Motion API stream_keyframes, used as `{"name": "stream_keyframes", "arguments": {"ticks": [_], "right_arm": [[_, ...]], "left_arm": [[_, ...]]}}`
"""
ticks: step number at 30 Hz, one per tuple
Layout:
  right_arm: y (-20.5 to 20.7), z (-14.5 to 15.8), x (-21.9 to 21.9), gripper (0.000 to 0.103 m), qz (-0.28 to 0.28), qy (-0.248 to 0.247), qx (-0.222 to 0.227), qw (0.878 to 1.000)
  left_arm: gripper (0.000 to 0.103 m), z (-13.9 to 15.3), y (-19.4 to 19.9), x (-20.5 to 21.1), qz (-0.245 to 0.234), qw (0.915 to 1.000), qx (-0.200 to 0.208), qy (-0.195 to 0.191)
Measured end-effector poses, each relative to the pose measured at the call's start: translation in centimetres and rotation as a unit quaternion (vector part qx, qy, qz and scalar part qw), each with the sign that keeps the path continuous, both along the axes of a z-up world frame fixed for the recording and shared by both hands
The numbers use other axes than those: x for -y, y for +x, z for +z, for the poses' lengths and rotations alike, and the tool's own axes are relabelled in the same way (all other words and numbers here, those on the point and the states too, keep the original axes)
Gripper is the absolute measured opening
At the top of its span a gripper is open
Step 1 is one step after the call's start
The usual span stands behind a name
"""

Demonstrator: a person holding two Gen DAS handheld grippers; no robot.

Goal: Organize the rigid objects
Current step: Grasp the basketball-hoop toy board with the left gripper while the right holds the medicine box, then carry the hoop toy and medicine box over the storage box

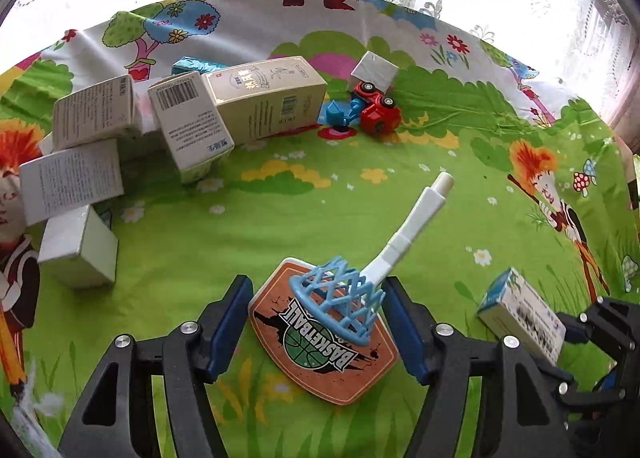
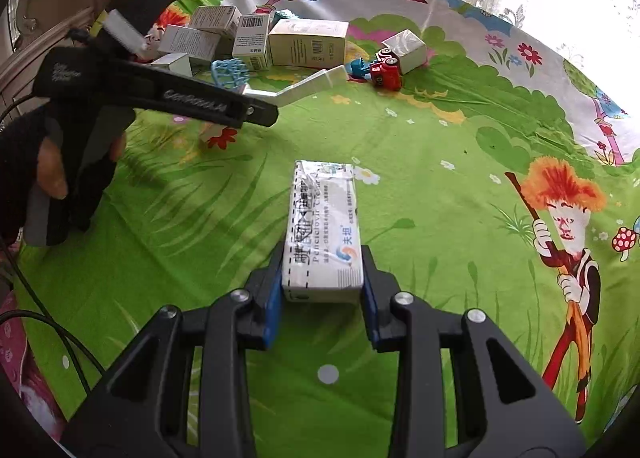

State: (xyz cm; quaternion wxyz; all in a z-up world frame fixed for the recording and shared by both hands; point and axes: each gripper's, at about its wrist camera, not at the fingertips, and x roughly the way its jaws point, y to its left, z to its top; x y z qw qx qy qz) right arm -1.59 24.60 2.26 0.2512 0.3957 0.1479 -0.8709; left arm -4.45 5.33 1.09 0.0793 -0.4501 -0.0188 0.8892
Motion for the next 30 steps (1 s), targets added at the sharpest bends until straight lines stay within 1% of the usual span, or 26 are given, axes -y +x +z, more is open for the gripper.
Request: {"name": "stream_keyframes", "arguments": {"ticks": [3,5,6,9,10,13,16,18,23,25,27,30], "right_arm": [[0.0,0.0,-0.1,0.037,-0.001,-0.005,0.004,1.0],[0.0,0.1,-0.1,0.037,-0.001,-0.005,0.004,1.0],[0.0,0.1,-0.1,0.037,-0.001,-0.004,0.003,1.0],[0.0,0.1,-0.1,0.037,-0.002,-0.003,0.002,1.0],[0.0,0.1,-0.1,0.037,-0.004,-0.003,0.002,1.0],[0.0,0.1,-0.1,0.037,-0.017,-0.005,0.004,1.0],[0.6,0.2,0.1,0.037,-0.034,-0.004,0.004,0.999],[1.5,0.3,0.5,0.037,-0.052,-0.003,0.006,0.999],[5.5,0.5,2.6,0.037,-0.076,-0.007,0.005,0.997],[7.0,0.4,3.1,0.037,-0.085,-0.016,0.007,0.996],[8.5,0.4,3.6,0.037,-0.091,-0.015,0.005,0.996],[10.2,0.3,3.8,0.037,-0.096,-0.019,0.01,0.995]], "left_arm": [[0.067,0.1,4.9,1.9,0.004,0.9999,-0.014,0.006],[0.067,0.3,7.2,2.9,0.015,0.9995,-0.024,-0.013],[0.067,0.3,7.3,3.4,0.021,0.9994,-0.024,-0.01],[0.067,0.3,8.0,5.3,0.039,0.9987,-0.019,0.026],[0.067,0.2,7.8,5.3,0.042,0.9986,-0.019,0.028],[0.067,0.1,7.6,4.6,0.039,0.999,-0.019,0.013],[0.067,0.1,7.8,4.9,0.039,0.9988,-0.021,0.02],[0.067,0.1,7.9,5.1,0.041,0.9986,-0.021,0.027],[0.067,0.3,8.2,5.2,0.051,0.9983,-0.02,0.019],[0.067,0.4,9.2,5.4,0.055,0.9979,-0.02,0.027],[0.067,0.5,10.6,5.5,0.053,0.9977,-0.017,0.039],[0.067,0.7,12.8,5.5,0.048,0.9981,-0.021,0.032]]}}
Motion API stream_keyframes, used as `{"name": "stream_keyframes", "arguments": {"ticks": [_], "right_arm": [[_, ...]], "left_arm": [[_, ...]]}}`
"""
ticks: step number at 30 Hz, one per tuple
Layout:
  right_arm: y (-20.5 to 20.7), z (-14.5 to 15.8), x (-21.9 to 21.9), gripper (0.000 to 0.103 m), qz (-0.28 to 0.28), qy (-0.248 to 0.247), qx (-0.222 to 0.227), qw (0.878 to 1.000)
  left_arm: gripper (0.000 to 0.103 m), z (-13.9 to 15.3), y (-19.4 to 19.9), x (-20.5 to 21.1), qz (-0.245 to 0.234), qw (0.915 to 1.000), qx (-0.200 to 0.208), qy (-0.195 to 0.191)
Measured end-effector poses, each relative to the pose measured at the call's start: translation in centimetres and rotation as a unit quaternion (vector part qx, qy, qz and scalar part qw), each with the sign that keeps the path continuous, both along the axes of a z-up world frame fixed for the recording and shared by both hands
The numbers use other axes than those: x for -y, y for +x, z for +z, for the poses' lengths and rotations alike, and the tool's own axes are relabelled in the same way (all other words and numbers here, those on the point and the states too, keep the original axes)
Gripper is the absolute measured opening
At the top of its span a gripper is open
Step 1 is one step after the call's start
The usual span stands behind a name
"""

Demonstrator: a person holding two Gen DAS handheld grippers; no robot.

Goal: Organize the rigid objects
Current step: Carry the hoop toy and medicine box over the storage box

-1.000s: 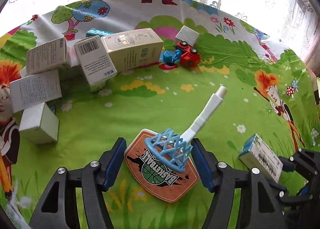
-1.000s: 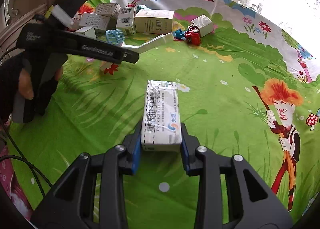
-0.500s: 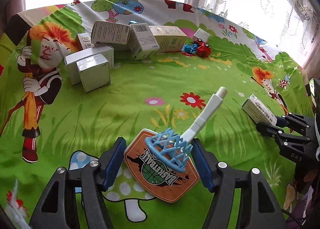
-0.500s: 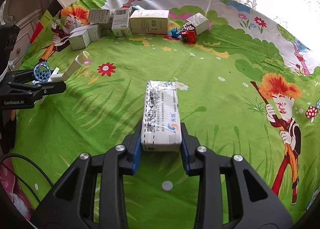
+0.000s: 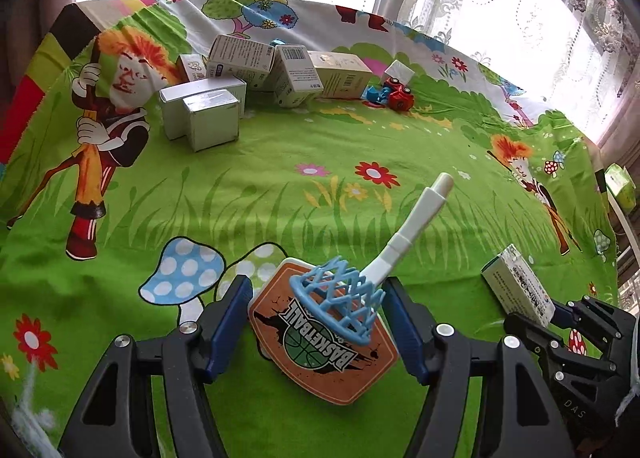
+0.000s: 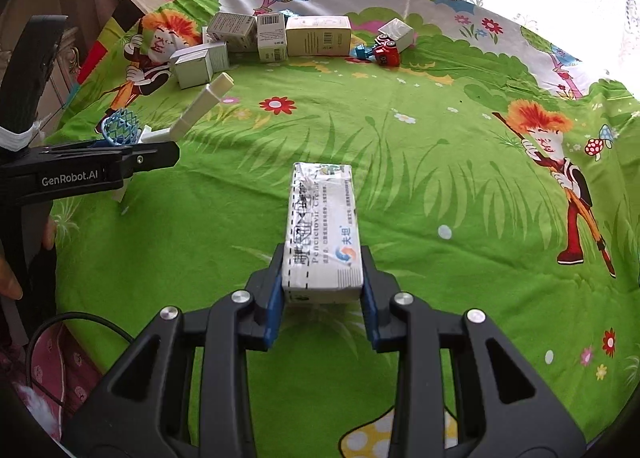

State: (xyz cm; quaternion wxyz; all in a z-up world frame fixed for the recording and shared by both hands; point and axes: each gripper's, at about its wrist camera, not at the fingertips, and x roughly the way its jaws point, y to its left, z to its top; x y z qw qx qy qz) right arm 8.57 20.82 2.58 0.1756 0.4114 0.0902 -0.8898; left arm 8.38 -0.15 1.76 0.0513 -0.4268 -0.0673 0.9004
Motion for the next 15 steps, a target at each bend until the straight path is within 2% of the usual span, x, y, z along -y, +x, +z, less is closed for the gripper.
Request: {"name": "stream_keyframes", "arguments": {"ticks": [5,11,15], "right_arm": [[2.3,0.4,0.3,0.037,0.0,-0.004,-0.002,1.0],[5.6,0.8,0.7,0.037,0.015,0.022,-0.021,0.999],[6.9,1.0,-0.4,0.037,0.004,0.008,-0.023,1.0]], "left_arm": [[0.067,-0.2,2.8,0.1,-0.001,1.0,0.002,-0.01],[0.067,-0.2,5.1,-0.1,-0.008,0.9998,0.008,-0.016],[0.067,-0.2,6.1,-0.8,-0.014,0.9997,0.006,-0.021]]}}
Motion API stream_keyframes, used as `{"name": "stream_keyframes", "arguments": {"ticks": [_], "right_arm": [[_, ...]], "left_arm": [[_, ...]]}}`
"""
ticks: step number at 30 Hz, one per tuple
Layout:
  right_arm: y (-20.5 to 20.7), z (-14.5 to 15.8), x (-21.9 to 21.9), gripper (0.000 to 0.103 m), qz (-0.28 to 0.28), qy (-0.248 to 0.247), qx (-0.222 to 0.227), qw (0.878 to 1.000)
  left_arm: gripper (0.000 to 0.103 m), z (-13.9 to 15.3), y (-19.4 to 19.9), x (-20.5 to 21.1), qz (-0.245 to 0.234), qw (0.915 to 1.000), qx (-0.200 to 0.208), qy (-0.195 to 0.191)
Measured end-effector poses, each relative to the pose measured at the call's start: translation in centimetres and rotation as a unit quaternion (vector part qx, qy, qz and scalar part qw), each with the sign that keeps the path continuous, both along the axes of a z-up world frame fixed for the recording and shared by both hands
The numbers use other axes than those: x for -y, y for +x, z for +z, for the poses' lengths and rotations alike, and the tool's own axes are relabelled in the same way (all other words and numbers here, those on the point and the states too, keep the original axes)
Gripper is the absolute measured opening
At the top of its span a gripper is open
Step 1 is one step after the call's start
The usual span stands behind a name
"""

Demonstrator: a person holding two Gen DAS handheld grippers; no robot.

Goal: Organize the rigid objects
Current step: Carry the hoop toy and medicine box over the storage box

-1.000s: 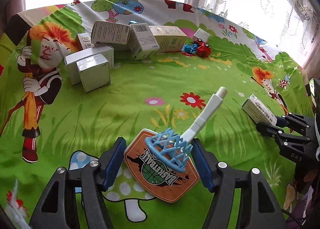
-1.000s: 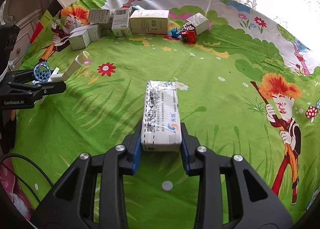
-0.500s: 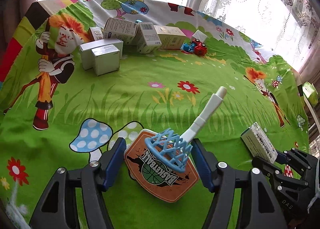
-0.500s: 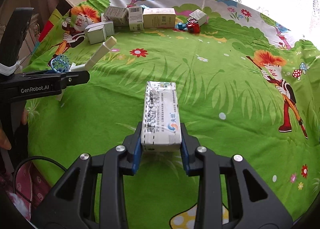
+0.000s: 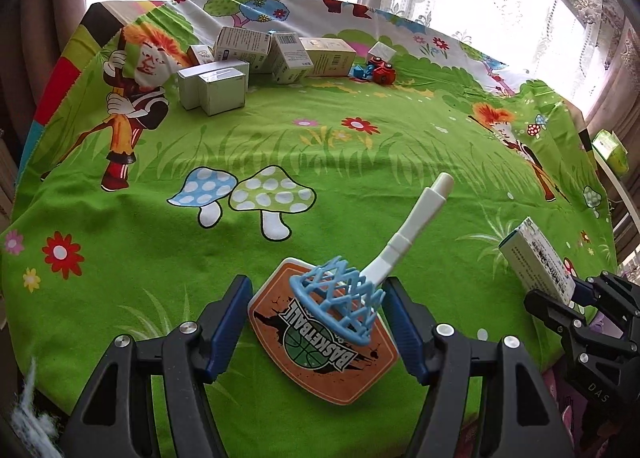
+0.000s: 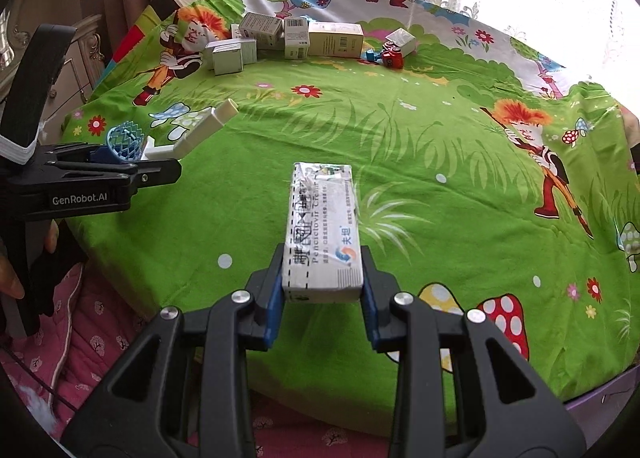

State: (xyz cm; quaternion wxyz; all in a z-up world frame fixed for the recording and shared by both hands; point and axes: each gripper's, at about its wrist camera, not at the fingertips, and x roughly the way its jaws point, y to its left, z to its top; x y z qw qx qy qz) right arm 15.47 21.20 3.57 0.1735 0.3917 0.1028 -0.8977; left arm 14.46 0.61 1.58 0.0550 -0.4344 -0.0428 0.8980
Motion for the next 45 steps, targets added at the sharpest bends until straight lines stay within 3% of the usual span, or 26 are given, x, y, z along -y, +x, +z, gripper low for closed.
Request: {"name": "stream_keyframes", "arguments": {"ticks": [10,29,39,45], "right_arm": [[1.9,1.0,-2.3,0.037,-0.013,-0.024,-0.01,1.0],[6.6,2.0,-8.8,0.037,-0.075,-0.034,-0.022,0.996],[9.1,2.0,-13.3,0.037,-0.124,-0.032,-0.021,0.992],[10.7,2.4,-16.7,0.037,-0.165,-0.028,-0.024,0.986]], "left_arm": [[0.067,0.9,0.3,-2.0,-0.02,0.9998,-0.005,-0.008],[0.067,2.0,3.1,-9.6,-0.122,0.9911,-0.008,-0.052],[0.067,2.3,5.6,-15.4,-0.206,0.9757,-0.007,-0.073],[0.067,2.9,7.3,-19.8,-0.279,0.9567,-0.008,-0.084]]}}
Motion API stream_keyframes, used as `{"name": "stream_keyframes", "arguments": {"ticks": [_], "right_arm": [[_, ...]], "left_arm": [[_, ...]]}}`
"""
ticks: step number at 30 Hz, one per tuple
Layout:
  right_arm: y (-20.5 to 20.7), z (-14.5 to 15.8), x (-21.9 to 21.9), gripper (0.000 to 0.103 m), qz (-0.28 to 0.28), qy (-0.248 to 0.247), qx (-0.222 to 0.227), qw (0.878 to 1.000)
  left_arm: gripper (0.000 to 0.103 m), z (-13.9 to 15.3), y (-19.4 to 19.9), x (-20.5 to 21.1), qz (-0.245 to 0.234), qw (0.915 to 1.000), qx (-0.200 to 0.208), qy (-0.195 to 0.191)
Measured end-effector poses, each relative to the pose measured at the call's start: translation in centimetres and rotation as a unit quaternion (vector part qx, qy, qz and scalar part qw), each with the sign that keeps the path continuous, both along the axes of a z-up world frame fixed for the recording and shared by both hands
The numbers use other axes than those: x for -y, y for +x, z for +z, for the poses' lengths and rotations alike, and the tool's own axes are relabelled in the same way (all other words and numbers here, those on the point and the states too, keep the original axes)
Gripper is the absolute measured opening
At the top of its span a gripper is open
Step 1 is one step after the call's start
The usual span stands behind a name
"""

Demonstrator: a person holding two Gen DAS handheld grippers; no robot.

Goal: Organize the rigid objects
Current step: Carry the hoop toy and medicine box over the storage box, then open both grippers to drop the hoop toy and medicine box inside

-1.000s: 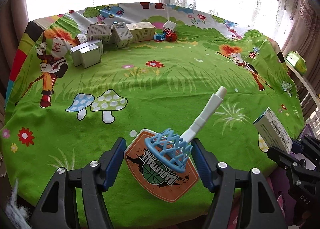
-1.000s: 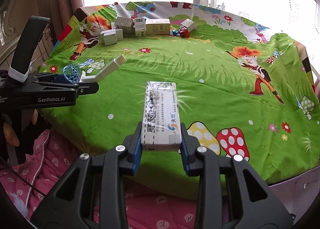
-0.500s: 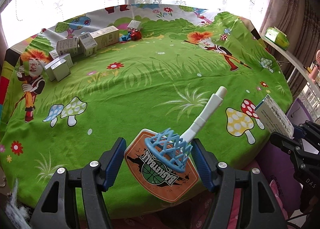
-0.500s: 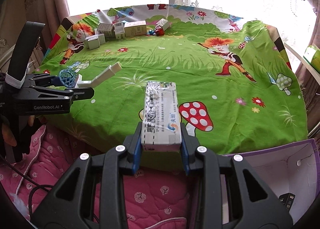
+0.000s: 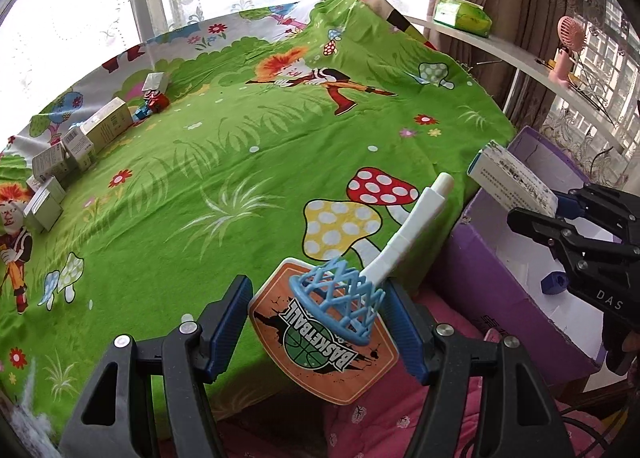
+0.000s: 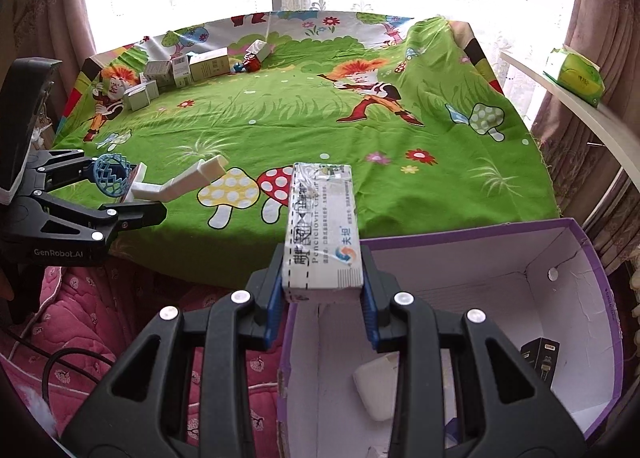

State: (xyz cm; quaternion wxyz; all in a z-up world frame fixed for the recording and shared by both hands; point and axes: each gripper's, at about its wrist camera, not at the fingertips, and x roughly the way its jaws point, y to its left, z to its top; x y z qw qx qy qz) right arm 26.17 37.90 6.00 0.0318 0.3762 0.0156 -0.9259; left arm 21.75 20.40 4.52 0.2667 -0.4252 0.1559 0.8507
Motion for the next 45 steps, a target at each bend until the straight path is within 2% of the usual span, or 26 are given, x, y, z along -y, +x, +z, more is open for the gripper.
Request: {"name": "stream_keyframes", "arguments": {"ticks": [6,14,19,23,26,29,31,33,37,41,43,45], "right_arm": [[1.9,-0.2,-4.3,0.037,-0.059,0.005,0.008,0.998],[4.6,-0.6,-10.2,0.037,-0.136,0.021,0.021,0.99],[5.6,-0.5,-13.4,0.037,-0.181,0.029,0.026,0.983],[6.1,-0.4,-14.9,0.037,-0.203,0.038,0.027,0.978],[6.0,-0.6,-15.5,0.037,-0.214,0.042,0.029,0.976],[5.6,-0.7,-16.1,0.038,-0.235,0.045,0.032,0.971],[5.1,-0.5,-16.3,0.053,-0.247,0.05,0.036,0.967],[4.9,0.0,-16.1,0.06,-0.244,0.05,0.027,0.968],[3.5,1.0,-14.2,0.062,-0.218,0.054,0.018,0.974],[0.5,1.1,-9.5,0.064,-0.15,0.048,0.02,0.987],[-1.6,0.9,-6.2,0.065,-0.104,0.05,0.023,0.993],[-3.8,0.9,-2.4,0.069,-0.047,0.053,0.022,0.997]], "left_arm": [[0.067,-0.4,2.1,-5.2,-0.08,0.9965,0.018,-0.012],[0.067,-0.6,4.9,-11.8,-0.171,0.9846,0.031,-0.02],[0.067,-0.8,5.7,-15.2,-0.198,0.9793,0.035,-0.019],[0.067,-0.4,5.6,-17.1,-0.204,0.9783,0.034,0.002],[0.068,-0.4,5.1,-18.4,-0.203,0.9766,0.061,0.036],[0.084,-1.3,4.7,-19.5,-0.231,0.9649,0.117,0.046],[0.084,-1.5,4.4,-18.7,-0.225,0.9644,0.13,0.05],[0.084,-1.4,3.4,-16.8,-0.207,0.9703,0.113,0.055],[0.084,-0.8,0.2,-10.8,-0.141,0.9851,0.079,0.059],[0.084,-1.0,-3.9,-2.8,-0.034,0.9981,0.035,0.038],[0.084,-1.2,-6.1,1.7,0.024,0.9987,0.03,0.034],[0.084,-1.4,-8.3,6.6,0.087,0.9952,0.029,0.035]]}}
